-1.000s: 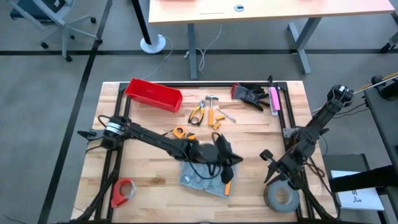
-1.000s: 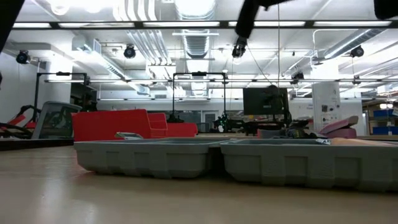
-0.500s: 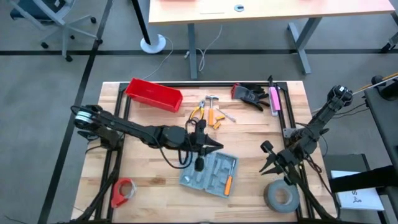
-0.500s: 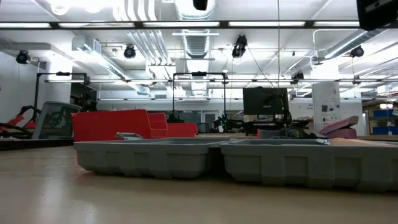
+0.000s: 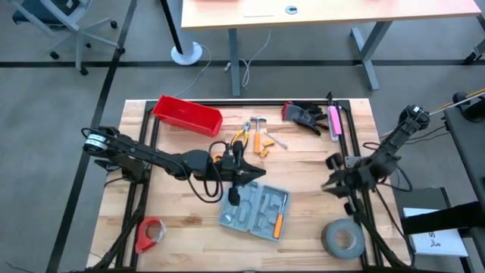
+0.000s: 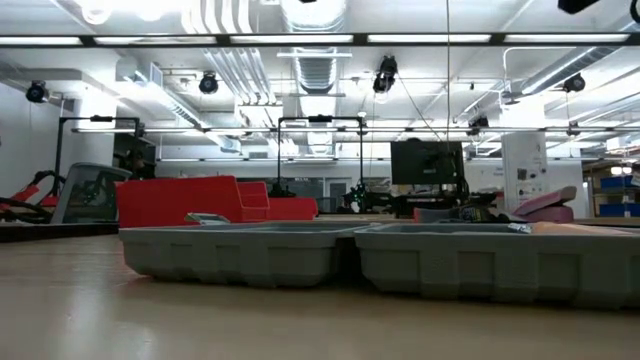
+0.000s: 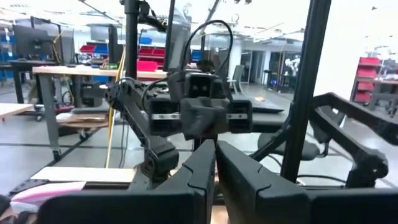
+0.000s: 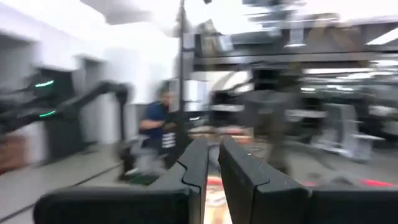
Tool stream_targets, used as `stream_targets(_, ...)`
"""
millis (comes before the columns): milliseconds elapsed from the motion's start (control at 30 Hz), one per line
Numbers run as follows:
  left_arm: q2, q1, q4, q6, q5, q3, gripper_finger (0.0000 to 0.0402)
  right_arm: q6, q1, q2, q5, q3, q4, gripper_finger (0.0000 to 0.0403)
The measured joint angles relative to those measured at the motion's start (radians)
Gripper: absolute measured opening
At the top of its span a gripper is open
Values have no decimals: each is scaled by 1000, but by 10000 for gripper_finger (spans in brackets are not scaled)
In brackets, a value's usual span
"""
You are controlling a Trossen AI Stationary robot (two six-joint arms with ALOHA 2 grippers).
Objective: Prefit tool cases
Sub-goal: Put the transparent flathead screwdriver into the prefit tool case
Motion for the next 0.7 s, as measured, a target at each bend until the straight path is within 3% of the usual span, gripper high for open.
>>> stream_targets(133,0,-1,20,-14,-12,0,21,-69,0,-1,132,0,38,23)
stream_targets(300,0,-2,19,16,-90,-7,21,-141,0,-1,135,0,62,23)
stream_targets(433,-3,-1,17,38,-147,-38,21,-174,-15,0,207,0,63,23)
stream_targets(567,-5,7,17,78,-157,-76,21,-187,-63,0,263,0,36,23)
stream_targets(700,-11,7,16,170,-250,-114,21,-162,-134,1,272,2,-43,23)
